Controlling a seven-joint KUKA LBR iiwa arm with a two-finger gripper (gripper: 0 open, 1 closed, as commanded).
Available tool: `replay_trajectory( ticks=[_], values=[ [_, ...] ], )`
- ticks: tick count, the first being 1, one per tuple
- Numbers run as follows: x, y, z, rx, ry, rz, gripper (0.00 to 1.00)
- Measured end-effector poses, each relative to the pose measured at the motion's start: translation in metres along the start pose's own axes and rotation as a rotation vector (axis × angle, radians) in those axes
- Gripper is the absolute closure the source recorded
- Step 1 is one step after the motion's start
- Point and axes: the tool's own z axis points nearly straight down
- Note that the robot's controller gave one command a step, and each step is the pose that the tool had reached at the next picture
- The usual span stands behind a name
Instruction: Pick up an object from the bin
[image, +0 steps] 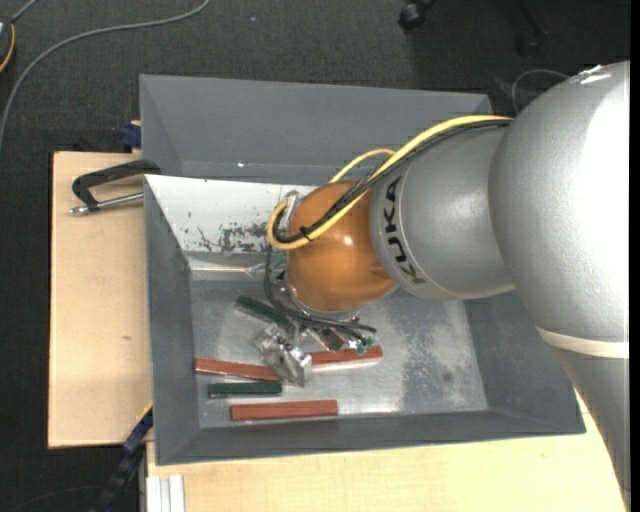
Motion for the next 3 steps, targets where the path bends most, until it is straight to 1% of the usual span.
replay_trajectory(
  ticks=[1,2,3],
  values=[
    [0.000,0.001,0.002,-0.002,-0.001,0.000,0.00],
    [-0.067,0.037,0.000,-0.002,-0.008,-0.081,0.00],
    [-0.065,0.033,-0.001,0.000,-0.006,-0.076,1.00]
  ],
)
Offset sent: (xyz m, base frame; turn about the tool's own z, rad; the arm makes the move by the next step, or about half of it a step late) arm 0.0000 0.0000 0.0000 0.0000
